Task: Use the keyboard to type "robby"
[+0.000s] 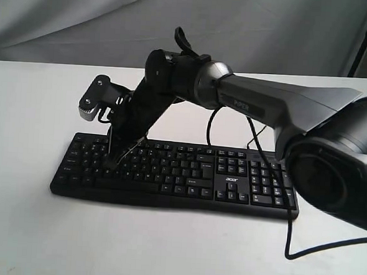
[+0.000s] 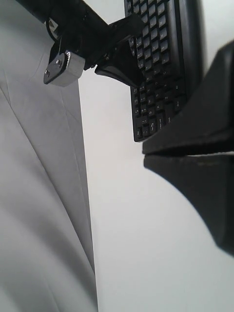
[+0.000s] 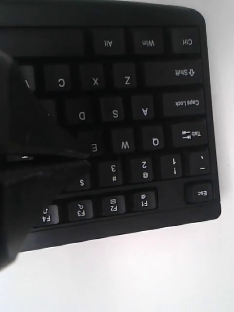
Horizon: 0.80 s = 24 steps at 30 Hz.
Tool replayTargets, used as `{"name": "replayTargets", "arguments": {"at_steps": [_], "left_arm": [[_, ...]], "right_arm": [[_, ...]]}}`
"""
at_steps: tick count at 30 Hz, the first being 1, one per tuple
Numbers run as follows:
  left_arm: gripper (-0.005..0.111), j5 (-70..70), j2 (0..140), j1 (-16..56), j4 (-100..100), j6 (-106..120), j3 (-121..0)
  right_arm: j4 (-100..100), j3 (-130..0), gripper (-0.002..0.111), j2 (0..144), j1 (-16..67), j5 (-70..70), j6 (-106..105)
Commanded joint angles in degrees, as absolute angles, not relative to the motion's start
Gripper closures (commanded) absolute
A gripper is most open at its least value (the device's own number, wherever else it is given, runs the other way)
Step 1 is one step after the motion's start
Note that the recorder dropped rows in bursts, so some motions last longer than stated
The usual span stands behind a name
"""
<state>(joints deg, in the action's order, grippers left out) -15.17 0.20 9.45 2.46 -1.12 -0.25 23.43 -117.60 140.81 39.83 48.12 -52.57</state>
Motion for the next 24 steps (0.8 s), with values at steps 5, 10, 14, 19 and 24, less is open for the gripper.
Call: {"name": "replayTargets", "arguments": {"at_steps": [5, 10, 14, 19, 24], "left_arm": [[0.107, -14.9, 0.0, 9.8, 2.7, -1.3, 0.0], [0.107, -14.9, 0.0, 9.8, 2.7, -1.3, 0.0], [0.107, -14.9, 0.0, 9.8, 2.7, -1.3, 0.0], [0.107, -14.9, 0.0, 9.8, 2.7, -1.3, 0.0], [0.107, -14.9, 0.0, 9.8, 2.7, -1.3, 0.0]], "right_arm": [[23.3, -117.8, 0.108, 140.4, 39.4, 48.0, -52.6], [23.4, -117.8, 0.108, 140.4, 39.4, 48.3, -52.7], [23.4, -117.8, 0.108, 140.4, 39.4, 48.3, -53.1], [23.4, -117.8, 0.108, 141.3, 39.4, 48.4, -53.2], [23.8, -117.8, 0.108, 141.4, 39.5, 48.3, -53.6]]}}
